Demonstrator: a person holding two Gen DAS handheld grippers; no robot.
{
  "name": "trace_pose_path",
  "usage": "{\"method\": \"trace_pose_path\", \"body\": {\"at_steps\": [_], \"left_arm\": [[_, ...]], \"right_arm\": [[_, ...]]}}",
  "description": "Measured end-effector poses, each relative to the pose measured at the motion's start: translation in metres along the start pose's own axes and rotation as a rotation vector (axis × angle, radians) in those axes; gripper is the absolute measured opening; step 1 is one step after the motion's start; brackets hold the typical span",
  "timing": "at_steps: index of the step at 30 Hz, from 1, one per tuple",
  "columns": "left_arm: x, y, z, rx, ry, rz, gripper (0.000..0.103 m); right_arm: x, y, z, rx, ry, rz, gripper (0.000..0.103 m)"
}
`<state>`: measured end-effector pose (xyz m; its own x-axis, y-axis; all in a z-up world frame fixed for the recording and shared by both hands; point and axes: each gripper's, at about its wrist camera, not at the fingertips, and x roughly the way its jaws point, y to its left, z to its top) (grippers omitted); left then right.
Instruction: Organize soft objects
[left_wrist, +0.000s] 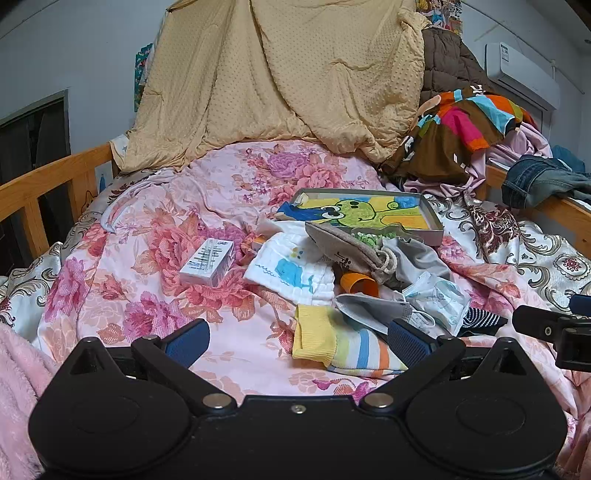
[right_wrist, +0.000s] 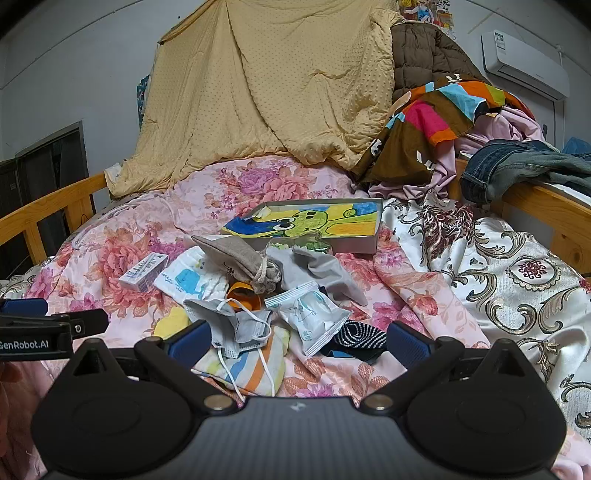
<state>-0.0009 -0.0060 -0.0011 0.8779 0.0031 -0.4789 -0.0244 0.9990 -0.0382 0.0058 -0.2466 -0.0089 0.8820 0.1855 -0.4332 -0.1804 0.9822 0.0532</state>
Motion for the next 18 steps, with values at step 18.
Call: {"method": "trace_pose_path", "body": {"at_steps": [18], "left_arm": [[-0.0002, -0.0031, -0.0012, 0.001, 0.000, 0.002, 0.102]], "right_arm": [[-0.0011, -0.0001, 0.0012, 0.001, -0.002, -0.001, 0.103]]}}
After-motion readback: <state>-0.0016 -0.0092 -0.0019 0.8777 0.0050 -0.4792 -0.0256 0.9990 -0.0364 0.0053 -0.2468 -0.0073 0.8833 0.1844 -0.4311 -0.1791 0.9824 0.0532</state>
